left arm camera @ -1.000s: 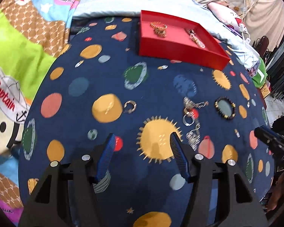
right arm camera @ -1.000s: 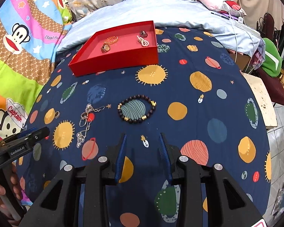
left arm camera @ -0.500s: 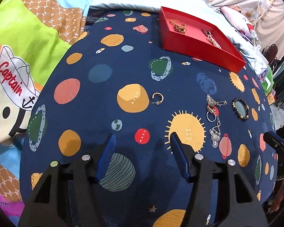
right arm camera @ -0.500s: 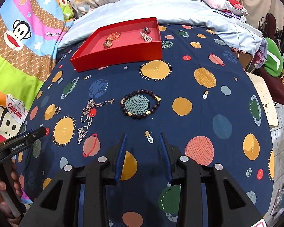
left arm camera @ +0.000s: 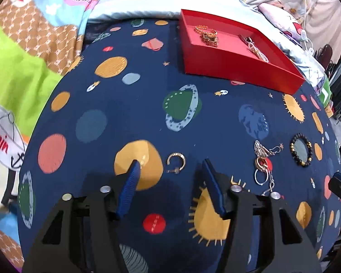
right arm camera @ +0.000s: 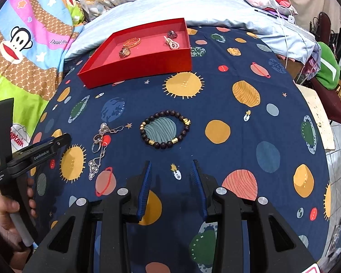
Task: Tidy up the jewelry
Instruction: 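Grasp the small gold hoop earring with the left tool while the right tool grasps the black bead bracelet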
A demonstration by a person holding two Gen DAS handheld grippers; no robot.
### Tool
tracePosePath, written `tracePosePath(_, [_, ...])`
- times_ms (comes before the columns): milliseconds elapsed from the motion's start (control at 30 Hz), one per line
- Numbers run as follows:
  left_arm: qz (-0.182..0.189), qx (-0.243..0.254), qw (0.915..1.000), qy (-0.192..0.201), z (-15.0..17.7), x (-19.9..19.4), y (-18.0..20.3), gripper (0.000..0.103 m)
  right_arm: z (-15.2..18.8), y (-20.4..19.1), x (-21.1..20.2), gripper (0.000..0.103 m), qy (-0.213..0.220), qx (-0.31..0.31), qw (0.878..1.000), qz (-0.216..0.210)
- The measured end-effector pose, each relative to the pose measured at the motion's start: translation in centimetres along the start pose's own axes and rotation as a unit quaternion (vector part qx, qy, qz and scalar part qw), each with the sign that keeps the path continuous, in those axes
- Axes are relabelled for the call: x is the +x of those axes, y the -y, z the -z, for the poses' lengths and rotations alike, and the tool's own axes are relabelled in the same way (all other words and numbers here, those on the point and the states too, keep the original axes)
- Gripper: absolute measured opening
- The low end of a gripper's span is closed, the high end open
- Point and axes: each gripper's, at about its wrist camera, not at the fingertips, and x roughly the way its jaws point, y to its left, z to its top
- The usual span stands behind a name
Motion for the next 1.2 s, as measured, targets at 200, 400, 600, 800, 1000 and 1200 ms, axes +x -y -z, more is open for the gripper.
tracePosePath(200, [0.015, 0.013, 0.9998, 0.002, -0.5, 0.3, 0.8, 0.024, -0.7, 0.3, 1.1, 0.035, -0.003, 0.007, 1.0, -0.003])
tracePosePath(400, [0.036, 0.016, 0.9992, -0.002, -0.4, 0.3, 1.4, 0.016, -2.1, 0.5, 2.5, 0.035, 0.003, 0.012, 1.0, -0.001])
tracePosePath(600, [0.047, 0.01, 0.9988, -0.008, -0.1, 0.0, 1.5, 0.016, -3.5, 0.8, 4.6, 0.032, -0.003, 0.014, 1.0, 0.006])
tracePosePath(800, [0.054, 0.009, 0.9985, -0.01, 0.1, -0.5, 1.7, 0.016, -4.1, 0.8, 5.9, 0.021, -0.007, 0.007, 1.0, 0.011])
tracePosePath(1000, [0.059, 0.009, 0.9981, -0.012, 0.1, -0.7, 2.1, 0.016, -4.1, 0.9, 6.6, 0.011, -0.01, 0.003, 1.0, 0.017])
tracePosePath(1200, [0.063, 0.009, 0.9979, -0.014, 0.2, -0.8, 2.2, 0.016, -4.3, 0.9, 6.5, 0.01, -0.007, 0.003, 1.0, 0.013])
